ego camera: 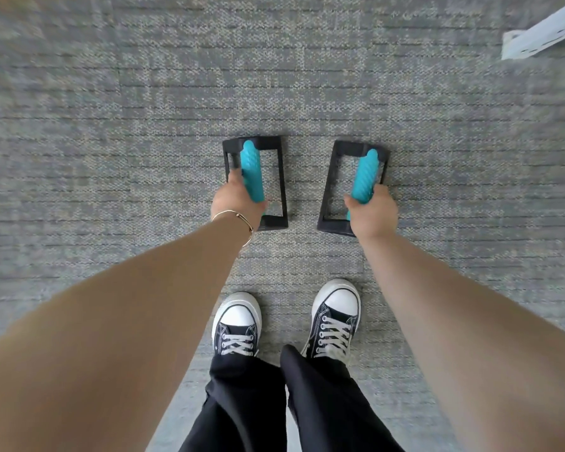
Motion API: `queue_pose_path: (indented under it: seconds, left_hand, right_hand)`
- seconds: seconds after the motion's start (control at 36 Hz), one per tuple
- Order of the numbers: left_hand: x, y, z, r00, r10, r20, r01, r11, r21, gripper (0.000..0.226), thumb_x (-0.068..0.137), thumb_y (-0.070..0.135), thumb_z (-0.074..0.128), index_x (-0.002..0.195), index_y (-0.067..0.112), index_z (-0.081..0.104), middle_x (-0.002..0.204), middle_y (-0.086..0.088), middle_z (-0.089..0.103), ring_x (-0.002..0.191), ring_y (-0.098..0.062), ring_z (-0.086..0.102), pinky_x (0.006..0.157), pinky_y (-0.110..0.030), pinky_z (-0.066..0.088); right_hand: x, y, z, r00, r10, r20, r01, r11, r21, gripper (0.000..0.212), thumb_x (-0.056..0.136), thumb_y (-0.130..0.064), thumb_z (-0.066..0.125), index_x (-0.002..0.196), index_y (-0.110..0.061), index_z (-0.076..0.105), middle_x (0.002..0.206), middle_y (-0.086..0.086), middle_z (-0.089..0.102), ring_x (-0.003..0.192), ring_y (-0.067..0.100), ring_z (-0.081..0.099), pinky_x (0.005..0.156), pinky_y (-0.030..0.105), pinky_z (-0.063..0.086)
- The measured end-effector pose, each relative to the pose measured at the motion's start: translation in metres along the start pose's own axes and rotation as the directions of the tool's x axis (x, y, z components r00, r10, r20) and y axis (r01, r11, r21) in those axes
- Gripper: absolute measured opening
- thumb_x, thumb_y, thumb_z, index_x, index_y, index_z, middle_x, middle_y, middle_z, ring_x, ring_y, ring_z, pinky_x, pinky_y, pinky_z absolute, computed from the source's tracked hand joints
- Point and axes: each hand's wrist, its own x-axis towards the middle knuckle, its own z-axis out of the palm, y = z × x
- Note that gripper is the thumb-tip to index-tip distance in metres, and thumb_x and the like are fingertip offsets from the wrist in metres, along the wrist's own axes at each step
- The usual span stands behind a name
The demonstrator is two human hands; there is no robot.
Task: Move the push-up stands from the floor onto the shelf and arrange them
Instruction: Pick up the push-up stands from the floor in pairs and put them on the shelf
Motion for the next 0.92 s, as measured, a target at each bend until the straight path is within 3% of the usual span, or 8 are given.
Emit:
queue_pose_path:
  seconds: [0.11, 0.19, 0.33, 0.44, 0.53, 0.64, 0.83, 0.92]
  left_hand:
    - [-0.031, 0.001, -0.015, 0.999, 0.034, 0.011, -0.034, 0.999, 0.012, 0.073, 0.075, 0.029, 0.076, 0.136, 0.019, 0.037, 0.105, -0.005, 0.067, 0.091, -0.027, 0.064, 0.075, -0.037, 0.056]
    - [-0.072, 0.007, -0.038, 0.999, 0.015, 0.031, -0.015, 1.0, 0.006, 0.074, 0.075, 0.027, 0.076, 0.137, 0.02, 0.036, 0.108, -0.006, 0.066, 0.093, -0.027, 0.064, 0.078, -0.04, 0.057]
    - [-0.157, 0.022, -0.093, 0.998, -0.002, 0.069, 0.005, 0.999, -0.045, 0.072, 0.078, 0.024, 0.075, 0.137, 0.024, 0.034, 0.11, -0.006, 0.066, 0.088, -0.025, 0.064, 0.077, -0.04, 0.058]
    - [-0.232, 0.04, -0.156, 0.996, -0.006, 0.086, 0.012, 0.998, -0.064, 0.074, 0.08, 0.022, 0.073, 0.14, 0.025, 0.03, 0.113, -0.005, 0.066, 0.083, -0.022, 0.063, 0.076, -0.039, 0.058]
    - [-0.29, 0.059, -0.212, 0.997, 0.02, 0.071, -0.015, 0.998, -0.068, 0.074, 0.079, 0.022, 0.073, 0.14, 0.025, 0.031, 0.115, -0.006, 0.066, 0.085, -0.023, 0.065, 0.077, -0.04, 0.059]
    - [-0.366, 0.09, -0.286, 0.992, 0.119, 0.043, -0.117, 0.992, -0.041, 0.075, 0.078, 0.025, 0.074, 0.14, 0.023, 0.031, 0.114, -0.007, 0.066, 0.093, -0.027, 0.066, 0.076, -0.042, 0.059]
    - [-0.461, 0.131, -0.384, 0.962, 0.27, -0.036, -0.272, 0.96, -0.059, 0.076, 0.079, 0.027, 0.074, 0.142, 0.022, 0.032, 0.122, -0.006, 0.063, 0.097, -0.026, 0.065, 0.081, -0.04, 0.058]
    - [-0.494, 0.146, -0.416, 0.943, 0.324, -0.077, -0.33, 0.941, -0.078, 0.074, 0.078, 0.028, 0.073, 0.141, 0.021, 0.034, 0.12, -0.006, 0.064, 0.098, -0.026, 0.065, 0.084, -0.038, 0.057]
  right_hand:
    - [-0.029, -0.006, -0.018, 0.999, -0.047, 0.017, 0.047, 0.999, -0.006, 0.042, 0.085, -0.027, 0.07, 0.116, -0.003, 0.055, 0.102, 0.013, 0.064, 0.092, 0.031, 0.061, 0.068, 0.025, 0.036]
    - [-0.066, -0.018, -0.045, 0.994, -0.092, 0.052, 0.092, 0.996, -0.003, 0.038, 0.085, -0.027, 0.07, 0.111, -0.004, 0.055, 0.088, 0.003, 0.057, 0.073, 0.021, 0.056, 0.052, 0.018, 0.034]
    - [-0.142, -0.045, -0.115, 0.981, -0.156, 0.115, 0.158, 0.988, 0.0, 0.032, 0.086, -0.028, 0.069, 0.107, -0.008, 0.056, 0.084, 0.0, 0.059, 0.061, 0.006, 0.054, 0.046, 0.012, 0.036]
    - [-0.209, -0.07, -0.183, 0.969, -0.197, 0.148, 0.211, 0.974, -0.08, 0.038, 0.085, -0.036, 0.069, 0.108, -0.009, 0.056, 0.084, 0.002, 0.062, 0.068, 0.017, 0.061, 0.047, 0.02, 0.034]
    - [-0.259, -0.096, -0.238, 0.969, -0.19, 0.159, 0.207, 0.974, -0.094, 0.035, 0.085, -0.036, 0.069, 0.107, -0.012, 0.055, 0.084, 0.0, 0.059, 0.059, 0.005, 0.051, 0.043, 0.012, 0.029]
    - [-0.319, -0.132, -0.305, 0.978, -0.163, 0.127, 0.166, 0.986, -0.011, 0.041, 0.083, -0.04, 0.068, 0.112, -0.012, 0.056, 0.093, 0.005, 0.066, 0.075, 0.023, 0.063, 0.054, 0.025, 0.041]
    - [-0.402, -0.207, -0.411, 0.967, -0.253, 0.015, 0.248, 0.959, 0.135, 0.035, 0.086, -0.036, 0.067, 0.111, -0.012, 0.058, 0.094, 0.0, 0.062, 0.068, 0.008, 0.055, 0.048, 0.016, 0.031]
    - [-0.429, -0.233, -0.45, 0.959, -0.28, -0.043, 0.283, 0.938, 0.201, 0.038, 0.085, -0.037, 0.068, 0.114, -0.014, 0.057, 0.099, 0.002, 0.066, 0.077, 0.015, 0.061, 0.051, 0.02, 0.037]
